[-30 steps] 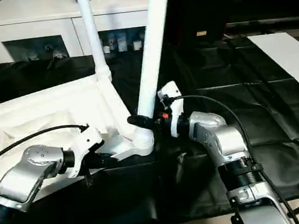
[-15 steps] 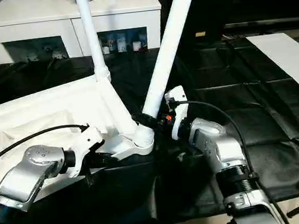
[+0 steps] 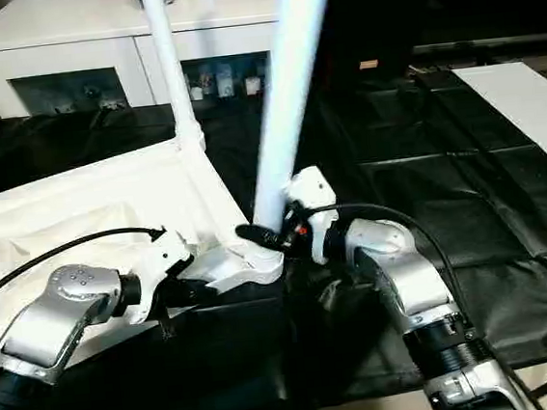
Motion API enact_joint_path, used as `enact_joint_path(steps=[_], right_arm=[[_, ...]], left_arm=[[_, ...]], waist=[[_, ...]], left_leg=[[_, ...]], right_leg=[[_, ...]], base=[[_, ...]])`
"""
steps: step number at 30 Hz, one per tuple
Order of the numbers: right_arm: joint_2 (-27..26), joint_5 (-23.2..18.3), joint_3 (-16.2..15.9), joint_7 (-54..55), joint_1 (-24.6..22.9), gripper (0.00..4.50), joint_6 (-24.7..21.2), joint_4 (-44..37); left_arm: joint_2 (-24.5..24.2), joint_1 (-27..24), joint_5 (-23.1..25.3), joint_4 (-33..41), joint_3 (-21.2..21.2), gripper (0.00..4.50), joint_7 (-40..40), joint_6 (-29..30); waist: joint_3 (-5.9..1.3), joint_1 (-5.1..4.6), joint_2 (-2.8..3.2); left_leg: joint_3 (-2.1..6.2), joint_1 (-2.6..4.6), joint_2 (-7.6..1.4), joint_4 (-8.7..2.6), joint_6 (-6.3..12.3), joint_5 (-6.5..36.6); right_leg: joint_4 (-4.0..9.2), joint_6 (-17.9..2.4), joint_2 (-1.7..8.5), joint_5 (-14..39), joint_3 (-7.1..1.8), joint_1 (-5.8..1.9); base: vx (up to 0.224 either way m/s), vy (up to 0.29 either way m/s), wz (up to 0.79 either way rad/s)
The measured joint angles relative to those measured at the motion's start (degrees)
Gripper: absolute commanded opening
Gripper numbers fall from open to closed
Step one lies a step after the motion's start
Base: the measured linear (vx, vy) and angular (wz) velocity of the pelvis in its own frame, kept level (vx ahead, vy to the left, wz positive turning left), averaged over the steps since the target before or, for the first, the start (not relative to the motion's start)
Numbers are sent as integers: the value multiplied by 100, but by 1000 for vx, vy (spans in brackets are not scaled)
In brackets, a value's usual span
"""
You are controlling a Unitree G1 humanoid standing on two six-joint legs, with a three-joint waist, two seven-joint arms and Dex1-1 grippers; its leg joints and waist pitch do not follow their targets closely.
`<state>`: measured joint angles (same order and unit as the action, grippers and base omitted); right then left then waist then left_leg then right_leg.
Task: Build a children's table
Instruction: Rotate leg to tighten
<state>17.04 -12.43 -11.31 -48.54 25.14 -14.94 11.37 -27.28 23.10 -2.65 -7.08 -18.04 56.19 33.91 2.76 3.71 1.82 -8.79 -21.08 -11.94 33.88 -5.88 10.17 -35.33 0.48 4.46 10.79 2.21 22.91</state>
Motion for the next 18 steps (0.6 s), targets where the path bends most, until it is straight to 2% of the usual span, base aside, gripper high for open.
enact_joint_path(steps=[5, 11, 18], right_arm=[[8, -27, -28, -28, 201, 183, -458, 34], [-32, -60, -43, -353, 572, 183, -508, 654], [-1, 8, -151, -454, 685, 183, -506, 785]], left_arm=[[-8, 0, 0, 0, -7, 0, 16, -3], [-38, -1, 6, -18, -19, 0, 13, -4], [-33, 0, 7, -67, -29, 0, 1, -22]], waist=[[-4, 1, -1], [-29, -27, -31], [-50, -30, -50]], left_leg=[[1, 1, 0, 0, 0, 0], [2, 4, -1, 0, 0, 0], [1, 11, 0, -1, 0, 0]], right_leg=[[0, 0, 0, 0, 1, -1], [-2, -1, 0, 0, 2, -3], [-1, -1, 0, 0, 0, -11]], base=[[0, 0, 0], [0, 0, 0], [0, 0, 0]])
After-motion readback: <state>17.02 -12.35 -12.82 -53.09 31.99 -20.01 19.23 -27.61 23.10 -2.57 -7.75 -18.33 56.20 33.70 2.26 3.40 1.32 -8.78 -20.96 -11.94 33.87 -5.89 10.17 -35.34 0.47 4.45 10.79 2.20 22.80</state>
